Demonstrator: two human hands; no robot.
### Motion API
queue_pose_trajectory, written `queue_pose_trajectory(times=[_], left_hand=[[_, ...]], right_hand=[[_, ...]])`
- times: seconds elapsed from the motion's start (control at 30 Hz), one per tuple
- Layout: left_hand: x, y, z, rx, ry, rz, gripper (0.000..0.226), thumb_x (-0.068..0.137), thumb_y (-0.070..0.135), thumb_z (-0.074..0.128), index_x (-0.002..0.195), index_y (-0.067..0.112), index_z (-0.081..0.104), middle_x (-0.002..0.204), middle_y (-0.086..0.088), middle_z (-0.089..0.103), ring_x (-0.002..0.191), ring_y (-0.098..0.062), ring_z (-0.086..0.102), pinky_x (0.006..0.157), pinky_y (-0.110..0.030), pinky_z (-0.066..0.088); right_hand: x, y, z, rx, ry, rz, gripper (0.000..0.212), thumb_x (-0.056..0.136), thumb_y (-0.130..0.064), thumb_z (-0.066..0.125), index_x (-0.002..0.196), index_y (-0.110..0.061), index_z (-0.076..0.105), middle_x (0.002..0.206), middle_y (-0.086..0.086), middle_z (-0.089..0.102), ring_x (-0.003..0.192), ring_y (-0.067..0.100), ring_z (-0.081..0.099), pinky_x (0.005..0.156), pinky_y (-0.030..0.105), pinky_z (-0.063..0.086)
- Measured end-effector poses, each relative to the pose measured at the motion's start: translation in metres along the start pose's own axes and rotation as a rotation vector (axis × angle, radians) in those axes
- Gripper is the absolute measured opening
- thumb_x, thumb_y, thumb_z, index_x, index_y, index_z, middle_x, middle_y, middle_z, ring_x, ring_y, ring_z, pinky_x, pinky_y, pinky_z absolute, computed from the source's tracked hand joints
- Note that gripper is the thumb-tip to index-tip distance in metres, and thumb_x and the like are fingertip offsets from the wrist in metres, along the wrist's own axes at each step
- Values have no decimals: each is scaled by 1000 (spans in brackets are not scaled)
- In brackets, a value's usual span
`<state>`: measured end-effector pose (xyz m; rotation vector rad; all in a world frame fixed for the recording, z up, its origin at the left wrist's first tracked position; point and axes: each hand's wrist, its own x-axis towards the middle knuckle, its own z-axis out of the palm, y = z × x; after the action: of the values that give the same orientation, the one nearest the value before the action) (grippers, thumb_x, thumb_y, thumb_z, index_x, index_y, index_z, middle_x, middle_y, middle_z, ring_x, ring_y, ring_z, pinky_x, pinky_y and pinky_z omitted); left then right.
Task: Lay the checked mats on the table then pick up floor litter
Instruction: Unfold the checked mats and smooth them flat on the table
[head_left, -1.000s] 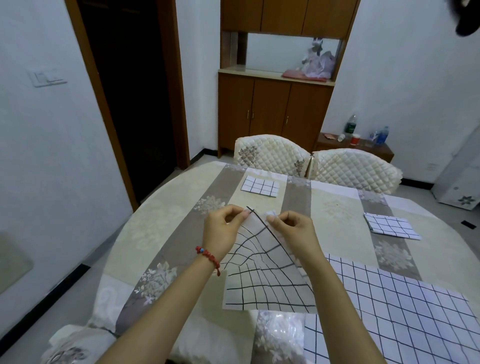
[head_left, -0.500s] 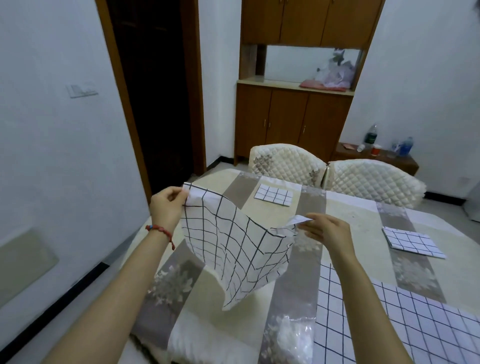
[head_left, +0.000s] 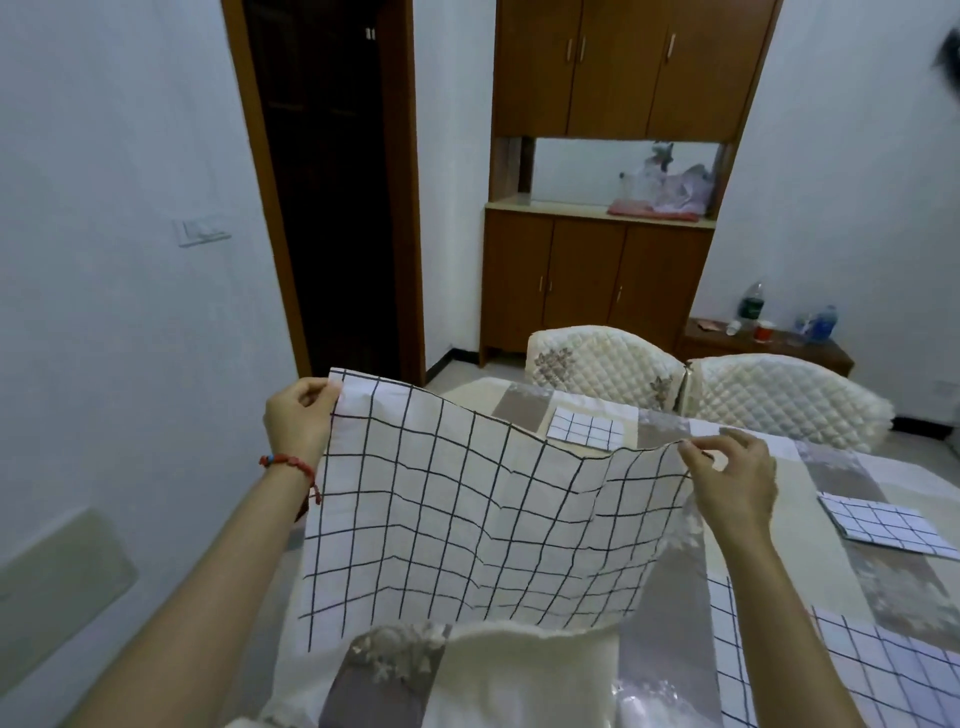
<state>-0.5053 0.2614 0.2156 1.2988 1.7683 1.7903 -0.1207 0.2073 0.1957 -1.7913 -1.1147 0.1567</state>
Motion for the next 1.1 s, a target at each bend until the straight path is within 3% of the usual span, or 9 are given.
queue_pose_trajectory(times=[0.1, 0.2, 0.33, 0.4, 0.67, 0.87, 1.1], left_hand=[[27, -16, -14, 13, -22, -38, 18, 85, 9, 59, 91, -7, 66, 89, -20, 64, 80, -22, 52, 76, -27, 40], [51, -37, -23, 38, -60, -68, 19, 85, 10, 60, 93, -7, 66, 97, -25, 66, 82, -23, 52, 78, -28, 41], [74, -60, -14, 39, -153, -116, 22, 85, 11, 59, 99, -5, 66, 104, -24, 66, 92, -31, 58, 83, -30, 43], [78, -67, -1, 35, -200, -132, 23, 85, 11, 59, 101, -5, 65, 106, -23, 66, 92, -28, 56, 84, -29, 42], [79, -94, 67, 84, -320, -197, 21, 83, 14, 62, 94, -3, 68, 100, -19, 68, 99, -35, 60, 79, -29, 42], [69, -121, 120, 157, -372, -238, 22, 83, 10, 62, 94, -8, 68, 103, -24, 68, 102, -36, 60, 81, -28, 41], [34, -178, 164, 311, -459, -318, 21, 82, 13, 63, 91, -4, 69, 104, -23, 69, 102, -39, 60, 89, -36, 46]], right_hand=[[-10, -12, 13, 78, -19, 38, 16, 85, -18, 62, 90, -4, 69, 93, 16, 67, 95, 29, 60, 77, 31, 39], [-21, -19, 24, 75, 32, 54, 15, 85, -15, 62, 90, -2, 69, 89, 18, 69, 82, 22, 57, 75, 28, 37], [-33, -22, 34, 60, 94, 96, 17, 86, -17, 61, 91, -3, 68, 82, 12, 64, 81, 22, 54, 74, 29, 36], [-37, -20, 35, 36, 126, 115, 15, 86, -16, 59, 89, -4, 67, 79, 9, 60, 79, 23, 53, 72, 29, 35], [-13, 21, 36, -13, 169, 190, 11, 85, -16, 60, 84, -7, 66, 77, 10, 62, 80, 27, 57, 74, 34, 43], [21, 64, 46, -92, 61, 224, 7, 84, -13, 62, 77, -10, 64, 74, 11, 62, 76, 29, 57, 72, 35, 46], [24, 143, 72, -212, -132, 404, 11, 85, -14, 60, 86, -5, 67, 75, 12, 60, 76, 30, 56, 67, 29, 38]])
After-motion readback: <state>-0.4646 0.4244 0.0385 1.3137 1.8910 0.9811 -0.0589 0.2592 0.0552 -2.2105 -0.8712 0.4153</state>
